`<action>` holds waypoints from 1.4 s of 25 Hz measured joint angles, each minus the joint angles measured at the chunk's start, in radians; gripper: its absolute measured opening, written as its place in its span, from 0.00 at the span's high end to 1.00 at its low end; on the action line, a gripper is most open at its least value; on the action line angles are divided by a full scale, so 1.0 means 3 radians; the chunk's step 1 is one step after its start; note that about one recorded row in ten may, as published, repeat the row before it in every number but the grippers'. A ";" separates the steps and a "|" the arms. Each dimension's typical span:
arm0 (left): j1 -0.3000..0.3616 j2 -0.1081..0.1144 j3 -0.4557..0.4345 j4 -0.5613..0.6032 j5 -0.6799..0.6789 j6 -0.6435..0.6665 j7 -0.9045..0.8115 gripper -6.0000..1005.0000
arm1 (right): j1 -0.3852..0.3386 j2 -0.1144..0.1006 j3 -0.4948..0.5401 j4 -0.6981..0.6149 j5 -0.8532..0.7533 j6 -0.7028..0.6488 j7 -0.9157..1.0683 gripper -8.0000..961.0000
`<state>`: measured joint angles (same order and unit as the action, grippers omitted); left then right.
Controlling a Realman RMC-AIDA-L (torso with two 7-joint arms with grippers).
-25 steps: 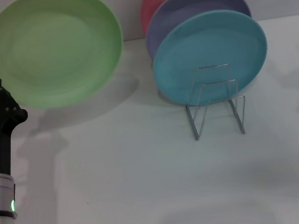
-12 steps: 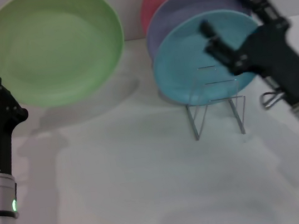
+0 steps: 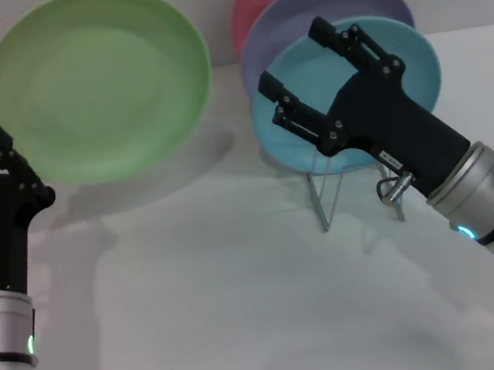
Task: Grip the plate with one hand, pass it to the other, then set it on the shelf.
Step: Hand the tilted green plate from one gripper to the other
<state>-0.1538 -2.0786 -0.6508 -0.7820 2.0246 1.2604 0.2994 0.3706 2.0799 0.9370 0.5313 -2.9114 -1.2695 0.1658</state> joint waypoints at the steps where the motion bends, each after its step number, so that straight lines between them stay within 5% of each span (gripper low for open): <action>1: -0.0013 0.0000 0.0065 0.0025 -0.0104 0.0034 0.0000 0.96 | 0.0008 0.0000 0.0001 0.0002 0.0001 0.0026 0.0044 0.16; 24: -0.0112 -0.0005 0.0924 -0.0062 -0.0947 0.0453 0.0644 0.96 | 0.0250 -0.0020 -0.0033 -0.0013 -0.0002 0.0626 0.0376 0.16; 35: -0.0122 -0.0005 0.1056 -0.0093 -0.1114 0.0476 0.0654 0.96 | 0.0300 -0.0043 -0.0142 -0.0017 0.0003 0.0711 0.0435 0.16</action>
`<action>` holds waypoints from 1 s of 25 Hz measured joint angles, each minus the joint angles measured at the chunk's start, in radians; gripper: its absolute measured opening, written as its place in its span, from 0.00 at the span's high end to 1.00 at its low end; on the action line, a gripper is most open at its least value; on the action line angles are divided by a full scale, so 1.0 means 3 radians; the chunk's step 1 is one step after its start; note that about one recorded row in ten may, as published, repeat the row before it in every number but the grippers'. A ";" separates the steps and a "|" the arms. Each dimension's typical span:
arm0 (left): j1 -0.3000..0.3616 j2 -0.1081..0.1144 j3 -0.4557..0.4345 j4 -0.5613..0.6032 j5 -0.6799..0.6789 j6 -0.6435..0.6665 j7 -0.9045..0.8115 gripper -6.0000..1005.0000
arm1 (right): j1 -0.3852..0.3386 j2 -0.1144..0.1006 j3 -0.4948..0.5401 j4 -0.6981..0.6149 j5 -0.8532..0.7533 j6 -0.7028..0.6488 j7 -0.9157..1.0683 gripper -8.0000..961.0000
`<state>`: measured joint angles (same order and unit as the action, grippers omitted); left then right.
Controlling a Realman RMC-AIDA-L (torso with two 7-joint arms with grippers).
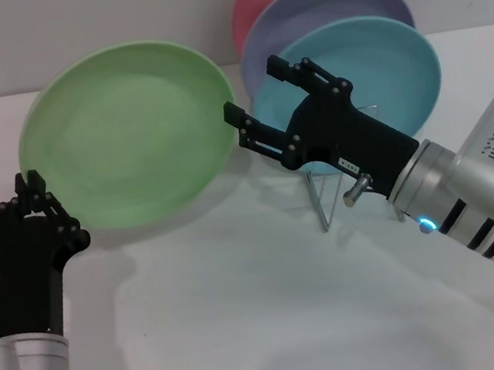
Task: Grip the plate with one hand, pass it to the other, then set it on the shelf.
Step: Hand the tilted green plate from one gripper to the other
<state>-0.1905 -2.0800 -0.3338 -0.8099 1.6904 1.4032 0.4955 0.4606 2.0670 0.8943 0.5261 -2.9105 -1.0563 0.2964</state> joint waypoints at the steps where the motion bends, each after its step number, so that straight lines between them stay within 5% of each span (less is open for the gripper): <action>1: 0.0000 0.0000 0.0013 -0.0007 -0.0013 0.0001 0.0000 0.96 | 0.0002 -0.0002 -0.0001 -0.0001 0.0000 0.0002 0.0003 0.16; 13: -0.0029 0.0000 0.0045 -0.0023 -0.0133 0.0002 0.0006 0.96 | 0.0031 -0.0027 -0.0039 -0.0006 0.0002 0.0040 0.0004 0.16; 25: -0.0035 0.0000 0.0082 -0.0024 -0.0133 0.0068 0.0005 0.96 | 0.0175 0.0021 0.0003 -0.0062 0.0008 0.0299 -0.0015 0.16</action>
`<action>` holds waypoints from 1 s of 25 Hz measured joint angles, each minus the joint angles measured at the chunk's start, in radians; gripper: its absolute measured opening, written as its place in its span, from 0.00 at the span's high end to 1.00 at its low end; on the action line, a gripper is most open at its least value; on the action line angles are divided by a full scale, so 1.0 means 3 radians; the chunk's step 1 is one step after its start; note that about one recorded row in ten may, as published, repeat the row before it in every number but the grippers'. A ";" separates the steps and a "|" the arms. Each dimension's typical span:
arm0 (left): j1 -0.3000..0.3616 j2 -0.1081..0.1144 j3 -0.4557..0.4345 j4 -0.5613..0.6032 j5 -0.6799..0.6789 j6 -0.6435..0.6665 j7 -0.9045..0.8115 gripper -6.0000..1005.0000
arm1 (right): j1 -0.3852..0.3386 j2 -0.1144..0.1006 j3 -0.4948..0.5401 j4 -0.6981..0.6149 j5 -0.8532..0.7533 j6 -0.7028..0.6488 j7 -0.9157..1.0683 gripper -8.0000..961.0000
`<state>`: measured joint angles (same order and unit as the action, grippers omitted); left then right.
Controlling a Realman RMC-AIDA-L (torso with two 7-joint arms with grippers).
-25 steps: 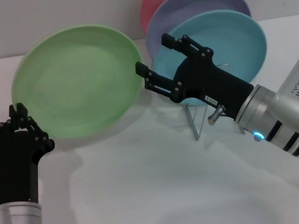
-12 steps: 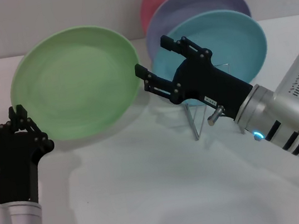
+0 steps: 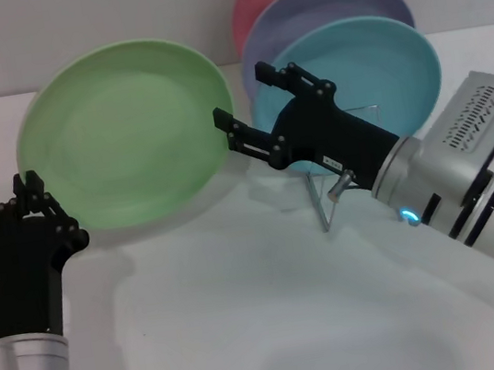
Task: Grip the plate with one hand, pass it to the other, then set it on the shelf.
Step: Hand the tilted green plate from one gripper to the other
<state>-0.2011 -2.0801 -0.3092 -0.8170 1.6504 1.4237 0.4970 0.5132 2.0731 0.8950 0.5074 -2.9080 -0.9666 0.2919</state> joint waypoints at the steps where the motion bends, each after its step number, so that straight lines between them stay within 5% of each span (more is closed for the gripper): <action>1: -0.0001 0.0000 0.0003 0.0001 0.0000 0.0013 0.0000 0.96 | 0.0024 0.0003 -0.0001 -0.0008 0.0000 0.0030 0.0014 0.16; 16: -0.0015 0.0000 0.0023 0.0010 0.0017 0.0050 -0.0018 0.96 | 0.0134 0.0028 -0.0043 -0.0030 0.0071 0.0217 0.0042 0.16; 21: -0.0019 0.0000 0.0044 0.0012 0.0005 0.0048 -0.0012 0.96 | 0.0136 0.0028 -0.0047 -0.0030 0.0071 0.0220 0.0055 0.21; 25: -0.0020 0.0000 0.0037 0.0002 0.0001 0.0044 -0.0003 0.96 | 0.0155 0.0022 -0.0050 -0.0029 0.0071 0.0221 0.0096 0.35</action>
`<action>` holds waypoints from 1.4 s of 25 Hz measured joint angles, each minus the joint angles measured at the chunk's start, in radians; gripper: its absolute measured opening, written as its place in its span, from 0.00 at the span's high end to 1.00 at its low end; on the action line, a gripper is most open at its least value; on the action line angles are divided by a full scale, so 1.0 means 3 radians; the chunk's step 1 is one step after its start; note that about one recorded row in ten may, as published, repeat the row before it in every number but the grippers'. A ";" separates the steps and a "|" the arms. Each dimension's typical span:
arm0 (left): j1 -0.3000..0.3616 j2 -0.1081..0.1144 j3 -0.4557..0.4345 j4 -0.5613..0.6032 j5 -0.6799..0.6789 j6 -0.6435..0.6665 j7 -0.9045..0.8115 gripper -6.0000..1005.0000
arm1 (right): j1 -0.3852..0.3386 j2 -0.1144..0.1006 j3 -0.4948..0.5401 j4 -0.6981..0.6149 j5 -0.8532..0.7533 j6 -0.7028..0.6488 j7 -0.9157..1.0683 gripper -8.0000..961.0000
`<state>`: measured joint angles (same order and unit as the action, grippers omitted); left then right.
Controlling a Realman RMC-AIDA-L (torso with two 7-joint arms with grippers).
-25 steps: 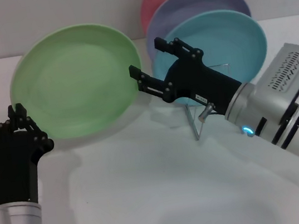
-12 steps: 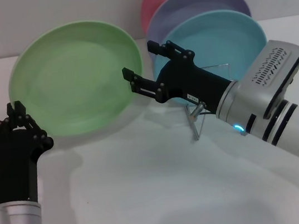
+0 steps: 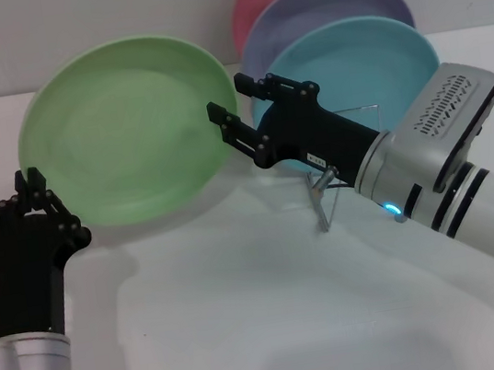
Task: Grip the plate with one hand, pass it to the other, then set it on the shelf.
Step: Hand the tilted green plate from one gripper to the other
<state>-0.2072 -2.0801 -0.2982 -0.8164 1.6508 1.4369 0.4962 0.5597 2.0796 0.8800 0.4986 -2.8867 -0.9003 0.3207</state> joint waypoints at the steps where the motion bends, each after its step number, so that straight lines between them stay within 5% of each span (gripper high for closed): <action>1: 0.0000 0.0000 -0.0002 -0.0002 -0.0003 0.0000 0.0000 0.96 | 0.0006 -0.0001 0.0000 0.0000 0.0000 0.0000 0.0001 0.39; 13: -0.0004 0.0000 0.0040 -0.0172 -0.0226 0.0014 0.0312 0.96 | 0.0062 -0.0004 -0.0007 -0.0022 0.0000 0.0004 0.0001 0.68; 26: 0.0021 0.0000 0.0138 -0.0239 -0.0233 0.0158 0.0466 0.96 | 0.0103 0.0000 -0.0009 -0.0048 0.0005 0.0082 0.0010 0.71; 35: 0.0004 0.0000 0.0149 -0.0226 -0.0255 0.0161 0.0472 0.96 | 0.0112 0.0002 -0.0032 -0.0052 0.0009 0.0082 0.0022 0.82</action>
<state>-0.2058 -2.0801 -0.2534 -0.8843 1.5743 1.4852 0.6379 0.5934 2.0801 0.8703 0.4831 -2.8839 -0.8756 0.3272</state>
